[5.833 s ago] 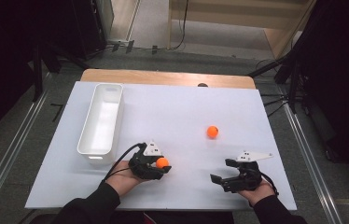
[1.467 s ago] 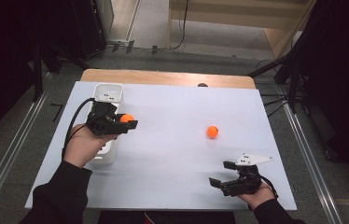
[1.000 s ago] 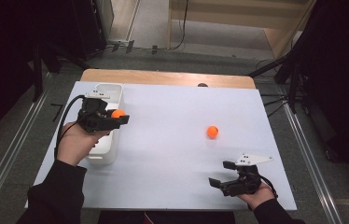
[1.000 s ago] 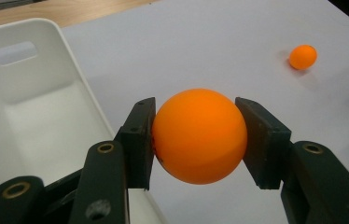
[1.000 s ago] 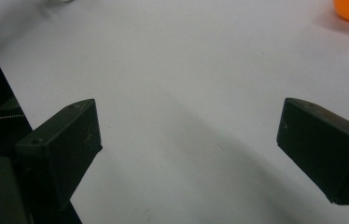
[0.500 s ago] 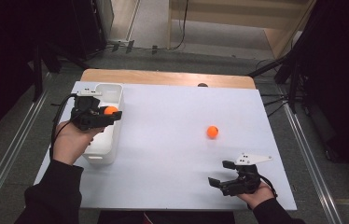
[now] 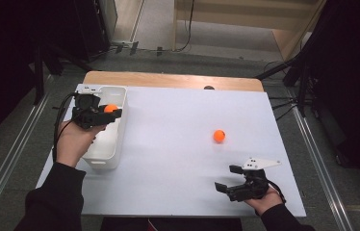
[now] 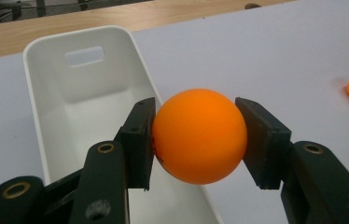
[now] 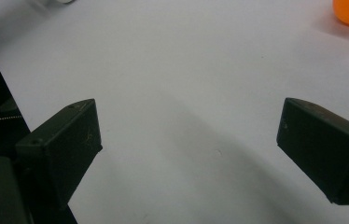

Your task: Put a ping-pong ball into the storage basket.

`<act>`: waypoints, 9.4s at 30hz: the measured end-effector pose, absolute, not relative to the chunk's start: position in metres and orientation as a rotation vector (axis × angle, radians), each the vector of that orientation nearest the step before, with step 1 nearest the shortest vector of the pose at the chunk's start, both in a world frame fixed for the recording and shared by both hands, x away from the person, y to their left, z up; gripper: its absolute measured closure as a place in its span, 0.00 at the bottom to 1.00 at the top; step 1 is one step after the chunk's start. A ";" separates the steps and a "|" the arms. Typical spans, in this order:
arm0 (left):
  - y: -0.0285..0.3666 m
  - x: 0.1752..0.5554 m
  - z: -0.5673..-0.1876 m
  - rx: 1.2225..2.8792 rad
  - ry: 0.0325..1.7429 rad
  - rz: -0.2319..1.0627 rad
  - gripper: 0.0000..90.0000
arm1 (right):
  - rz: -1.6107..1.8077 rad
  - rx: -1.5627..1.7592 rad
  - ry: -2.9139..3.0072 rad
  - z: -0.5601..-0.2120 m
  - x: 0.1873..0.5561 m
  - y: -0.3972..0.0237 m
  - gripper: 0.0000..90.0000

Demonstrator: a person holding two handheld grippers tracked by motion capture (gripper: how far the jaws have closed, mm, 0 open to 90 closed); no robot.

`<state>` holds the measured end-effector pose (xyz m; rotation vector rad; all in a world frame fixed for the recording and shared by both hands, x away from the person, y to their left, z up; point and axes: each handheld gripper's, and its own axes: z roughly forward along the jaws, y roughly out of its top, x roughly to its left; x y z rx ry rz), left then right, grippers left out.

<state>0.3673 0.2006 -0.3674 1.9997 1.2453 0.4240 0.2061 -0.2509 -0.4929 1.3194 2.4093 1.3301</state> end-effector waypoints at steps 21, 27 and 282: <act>0.203 0.407 -0.367 1.967 1.290 0.471 0.56 | 1.337 1.332 2.399 -0.492 0.206 -0.253 0.06; 0.202 0.418 -0.372 1.947 1.305 0.452 0.56 | 1.339 1.330 2.394 -0.493 0.206 -0.253 0.06; -0.057 0.398 -0.421 2.126 0.756 0.096 0.20 | 1.328 1.342 2.373 -0.495 0.214 -0.255 0.06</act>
